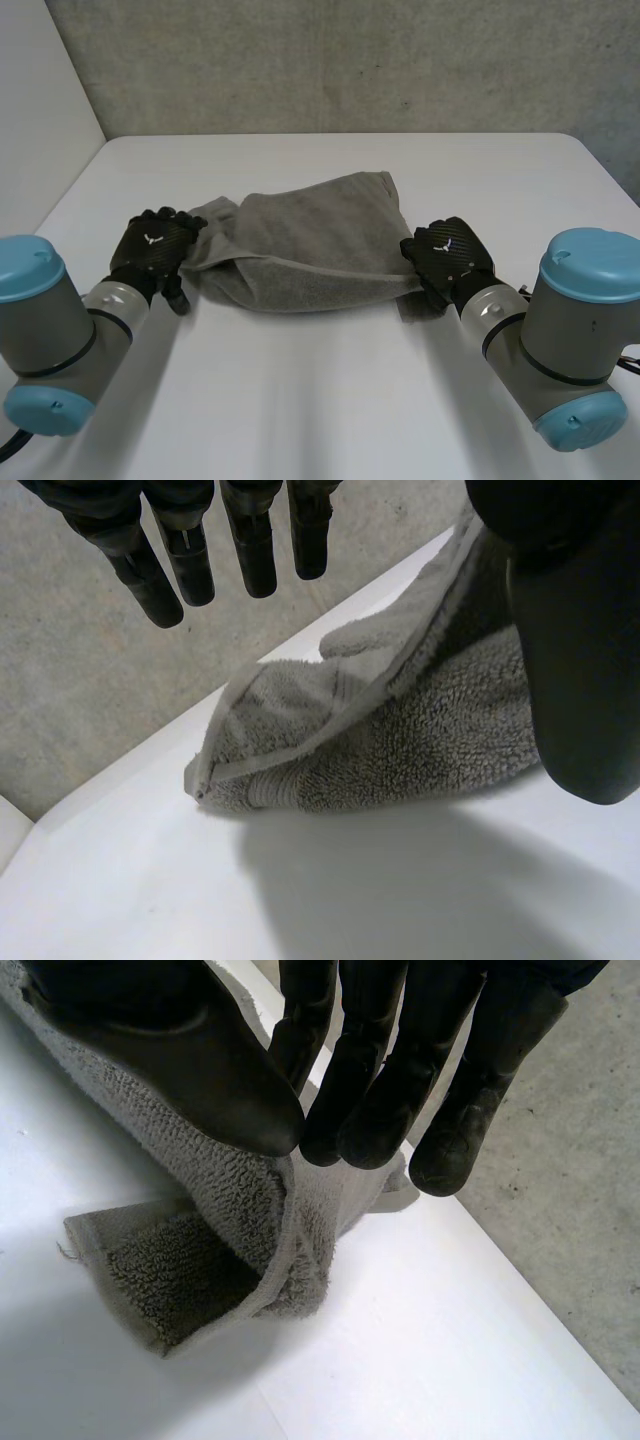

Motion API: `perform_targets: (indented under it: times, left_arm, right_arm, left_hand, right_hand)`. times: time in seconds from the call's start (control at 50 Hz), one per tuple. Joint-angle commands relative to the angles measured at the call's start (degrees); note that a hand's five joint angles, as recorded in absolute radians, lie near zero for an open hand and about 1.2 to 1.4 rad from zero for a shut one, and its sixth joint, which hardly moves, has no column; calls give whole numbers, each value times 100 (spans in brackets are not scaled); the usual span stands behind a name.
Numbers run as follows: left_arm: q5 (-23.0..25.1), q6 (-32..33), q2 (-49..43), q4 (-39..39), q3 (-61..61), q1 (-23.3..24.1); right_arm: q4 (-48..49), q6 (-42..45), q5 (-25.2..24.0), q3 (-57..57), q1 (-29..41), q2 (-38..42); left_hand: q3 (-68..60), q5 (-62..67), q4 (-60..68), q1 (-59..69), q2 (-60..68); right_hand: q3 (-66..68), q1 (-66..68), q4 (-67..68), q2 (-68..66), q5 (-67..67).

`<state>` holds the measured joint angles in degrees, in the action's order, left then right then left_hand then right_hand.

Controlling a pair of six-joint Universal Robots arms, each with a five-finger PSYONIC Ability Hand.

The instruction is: Fold the towel.

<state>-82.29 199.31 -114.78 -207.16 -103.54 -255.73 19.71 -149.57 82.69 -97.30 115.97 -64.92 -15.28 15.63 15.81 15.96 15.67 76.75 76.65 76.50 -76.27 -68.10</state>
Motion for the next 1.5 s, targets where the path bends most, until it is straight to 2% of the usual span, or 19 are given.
perform_targets:
  times: [0.02,0.18,0.3,0.34,0.36,0.4,0.44,0.46,0.48,0.52,0.54,0.58,0.64,0.68,0.84,1.02,1.14,1.34,1.5]
  left_arm:
    - [-6,-51,-351,-8,404,31]
    - [2,-121,-572,-8,818,111]
    - [55,-543,-668,9,1064,155]
    - [212,-753,-721,0,1134,155]
    - [213,-754,-721,0,1134,155]
    - [484,-937,-756,0,1160,155]
    - [634,-1034,-765,0,1152,155]
    - [766,-1131,-774,0,1126,155]
    - [767,-1132,-774,0,1125,155]
    - [925,-1272,-774,0,1090,155]
    - [925,-1272,-774,0,1090,155]
    - [943,-1299,-765,0,1073,155]
    - [934,-1299,-765,0,1055,155]
    - [925,-1307,-765,0,1055,155]
    - [925,-1307,-765,0,985,120]
    - [881,-1307,-704,-8,976,93]
    - [872,-1307,-607,-8,967,5]
    - [741,-1334,-335,-17,748,-267]
    - [679,-1343,-159,-17,651,-417]
  right_arm:
    - [-2,-2,2,9,4,32]
    - [-2,7,20,18,4,50]
    - [-2,-19,20,36,-5,58]
    - [-2,-54,20,45,-13,58]
    - [-2,-55,20,45,-13,58]
    - [-2,-63,20,45,-48,58]
    - [-11,-90,20,53,-83,50]
    - [-28,-151,20,53,-92,50]
    - [-28,-151,20,53,-93,50]
    - [-37,-440,28,71,-119,15]
    - [-37,-441,28,71,-119,15]
    - [-116,-870,37,123,-180,-47]
    - [-222,-1101,28,141,-216,-73]
    - [-554,-1485,-15,202,-303,-187]
    - [-1153,-2023,-112,203,-830,-381]
    - [-1180,-2076,-428,-218,-1516,-390]
    - [-1145,-2243,-508,-237,-1569,-267]
    - [-1180,-3744,-946,167,-1516,295]
    - [-1171,-4159,-1044,457,-1499,638]
  left_hand:
    - [69,-1105,-122,-137,-108]
    - [-570,-465,517,502,531]
    - [-1495,460,1442,1427,1456]
    - [-2431,1396,2379,2363,2392]
    - [-2437,1402,2384,2369,2398]
    - [-3509,2474,3457,3442,3470]
    - [-3697,2662,3644,3629,3658]
    - [-3799,2763,3746,3731,3760]
    - [-3800,2764,3747,3732,3761]
    - [-4118,3083,4065,4050,4079]
    - [-4119,3084,4067,4051,4080]
    - [-4220,3185,4167,4152,4181]
    - [-4590,3555,4538,4522,4551]
    - [-5276,4241,5223,5208,5237]
    - [-6471,5436,6418,6403,6432]
    - [-6472,5437,6419,6404,6433]
    - [-6472,5437,6419,6404,6433]
    - [-6472,5437,6419,6404,6433]
    - [-6472,5437,6419,6404,6433]
  right_hand:
    - [325,335,350,-373,-190]
    - [325,335,350,-373,-190]
    - [325,335,350,-373,-190]
    - [325,335,350,-373,-190]
    - [325,335,350,-373,-190]
    - [325,335,350,-373,-190]
    - [148,157,173,-196,-12]
    - [-1120,-1110,-1095,1071,1255]
    - [-1133,-1123,-1107,1084,1268]
    - [-4330,-4320,-4304,4281,4465]
    - [-4345,-4336,-4320,4297,4481]
    - [-6106,-6096,-6080,6057,6241]
    - [-6313,-6304,-6288,6265,6449]
    - [-6675,-6665,-6650,6627,6810]
    - [-6675,-6665,-6650,6627,6810]
    - [-6633,-6624,-6608,6585,6769]
    - [-6549,-6539,-6524,6500,6684]
    - [-5625,-5616,-5600,5577,5760]
    - [-5103,-5093,-5078,5054,5238]
